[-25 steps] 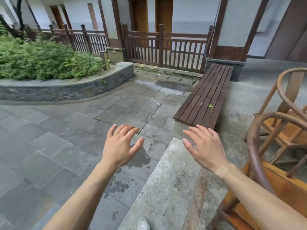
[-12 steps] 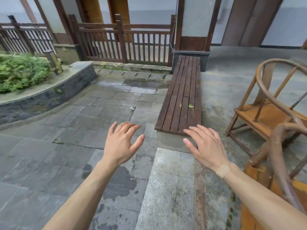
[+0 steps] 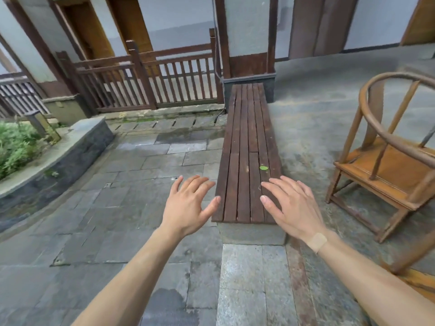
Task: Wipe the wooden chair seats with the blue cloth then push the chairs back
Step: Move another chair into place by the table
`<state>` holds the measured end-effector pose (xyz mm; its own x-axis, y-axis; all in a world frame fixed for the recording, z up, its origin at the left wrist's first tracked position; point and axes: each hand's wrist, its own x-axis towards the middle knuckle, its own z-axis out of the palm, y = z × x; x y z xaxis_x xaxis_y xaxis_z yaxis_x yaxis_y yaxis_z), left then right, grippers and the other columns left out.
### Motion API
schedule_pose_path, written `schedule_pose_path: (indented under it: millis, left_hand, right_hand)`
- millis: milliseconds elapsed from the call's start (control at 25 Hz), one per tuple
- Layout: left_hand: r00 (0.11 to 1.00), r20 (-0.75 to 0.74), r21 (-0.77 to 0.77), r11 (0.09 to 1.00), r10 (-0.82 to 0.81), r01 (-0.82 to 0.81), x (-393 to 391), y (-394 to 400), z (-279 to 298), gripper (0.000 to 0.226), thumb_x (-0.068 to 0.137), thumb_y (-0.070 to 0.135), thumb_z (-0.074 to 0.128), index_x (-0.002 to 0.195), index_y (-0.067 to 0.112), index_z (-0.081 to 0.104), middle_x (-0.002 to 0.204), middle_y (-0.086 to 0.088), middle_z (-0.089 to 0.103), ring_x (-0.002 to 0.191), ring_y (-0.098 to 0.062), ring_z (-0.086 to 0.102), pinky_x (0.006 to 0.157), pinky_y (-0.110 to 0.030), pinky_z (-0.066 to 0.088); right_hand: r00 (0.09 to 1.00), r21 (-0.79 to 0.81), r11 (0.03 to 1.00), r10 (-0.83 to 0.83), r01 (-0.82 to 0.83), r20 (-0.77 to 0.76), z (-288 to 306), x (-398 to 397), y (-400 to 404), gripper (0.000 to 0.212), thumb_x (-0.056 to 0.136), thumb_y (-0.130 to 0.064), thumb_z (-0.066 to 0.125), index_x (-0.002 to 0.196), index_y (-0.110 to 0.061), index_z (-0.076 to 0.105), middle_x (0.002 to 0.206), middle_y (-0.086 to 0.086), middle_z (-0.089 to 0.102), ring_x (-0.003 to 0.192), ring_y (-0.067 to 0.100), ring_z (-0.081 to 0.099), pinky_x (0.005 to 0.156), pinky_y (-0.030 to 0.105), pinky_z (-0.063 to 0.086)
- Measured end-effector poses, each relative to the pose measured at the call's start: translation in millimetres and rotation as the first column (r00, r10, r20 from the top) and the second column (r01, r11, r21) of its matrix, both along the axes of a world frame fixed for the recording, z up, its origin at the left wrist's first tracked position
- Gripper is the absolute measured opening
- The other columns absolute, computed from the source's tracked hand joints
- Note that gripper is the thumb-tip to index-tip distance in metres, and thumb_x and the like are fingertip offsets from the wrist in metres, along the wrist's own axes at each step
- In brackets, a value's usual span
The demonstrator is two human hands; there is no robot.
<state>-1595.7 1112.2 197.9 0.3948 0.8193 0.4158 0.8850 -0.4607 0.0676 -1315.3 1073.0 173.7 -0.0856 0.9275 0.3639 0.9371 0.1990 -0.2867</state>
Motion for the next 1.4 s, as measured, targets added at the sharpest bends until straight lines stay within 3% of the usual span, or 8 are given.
schedule_pose_path:
  millis: [240,480,560,800,1080,1240,1400]
  left_hand:
    - [0.962,-0.025,-0.035,0.962,-0.272,0.271,110.2,118.8,8.0,0.055,0.096,0.059,0.032,0.127,0.026,0.063,0.134,0.005,0.063,0.132,-0.02,0.052,0.117,-0.05,0.029]
    - [0.77,-0.045,-0.092,0.771,-0.636,0.631,271.0,189.1,-17.6,0.057,0.095,0.059,0.032,0.126,0.024,0.065,0.134,0.004,0.063,0.132,-0.02,0.053,0.117,-0.048,0.027]
    - [0.672,-0.022,-0.089,0.671,-0.74,0.736,319.5,196.2,-26.3,0.056,0.095,0.058,0.033,0.125,0.024,0.066,0.131,0.002,0.065,0.129,-0.021,0.055,0.116,-0.047,0.026]
    - [0.241,0.061,-0.121,0.232,-0.969,0.965,454.5,183.7,-36.2,0.054,0.095,0.058,0.035,0.124,0.024,0.067,0.133,0.004,0.064,0.131,-0.02,0.055,0.116,-0.044,0.022]
    - [-0.221,0.095,-0.131,-0.232,-0.971,0.964,511.7,108.3,-54.0,0.054,0.096,0.056,0.035,0.123,0.023,0.068,0.132,0.005,0.065,0.13,-0.018,0.055,0.116,-0.048,0.03]
    - [-0.35,0.109,-0.21,-0.366,-0.93,0.907,503.4,67.6,-61.2,0.056,0.096,0.058,0.031,0.127,0.025,0.064,0.137,0.007,0.061,0.135,-0.015,0.049,0.12,-0.046,0.023]
    - [-0.382,0.105,-0.237,-0.397,-0.918,0.887,493.2,56.0,-68.1,0.059,0.096,0.06,0.027,0.129,0.026,0.063,0.138,0.009,0.059,0.136,-0.013,0.047,0.121,-0.044,0.018]
  right_hand:
    - [0.962,-0.002,0.965,-0.263,0.263,-0.074,1.4,84.0,49.8,0.059,0.097,-0.06,0.026,0.134,-0.029,0.059,0.141,-0.003,0.059,0.138,0.022,0.046,0.112,0.049,0.034]
    - [0.771,-0.097,0.769,-0.637,0.632,-0.022,-19.2,168.1,19.2,0.059,0.097,-0.061,0.025,0.135,-0.031,0.057,0.141,-0.007,0.058,0.14,0.019,0.044,0.113,0.045,0.031]
    - [0.681,-0.114,0.675,-0.732,0.729,0.017,-21.8,184.8,2.3,0.057,0.097,-0.061,0.026,0.134,-0.031,0.058,0.14,-0.008,0.058,0.139,0.019,0.045,0.113,0.046,0.033]
    - [0.239,-0.141,0.226,-0.967,0.964,0.089,-15.5,183.7,-47.8,0.053,0.098,-0.061,0.025,0.132,-0.035,0.056,0.139,-0.011,0.058,0.138,0.018,0.045,0.109,0.046,0.037]
    - [-0.244,-0.153,-0.264,-0.96,0.952,0.141,-25.6,110.7,-107.4,0.053,0.098,-0.06,0.027,0.127,-0.031,0.061,0.135,-0.007,0.062,0.136,0.02,0.049,0.108,0.046,0.041]
    - [-0.392,-0.161,-0.413,-0.908,0.896,0.15,-23.3,65.8,-134.4,0.049,0.098,-0.058,0.03,0.129,-0.033,0.059,0.135,-0.009,0.061,0.135,0.017,0.047,0.109,0.046,0.04]
    - [-0.435,-0.168,-0.457,-0.888,0.874,0.15,-26.9,43.1,-145.1,0.051,0.099,-0.059,0.028,0.13,-0.033,0.059,0.135,-0.011,0.061,0.134,0.017,0.048,0.108,0.045,0.04]
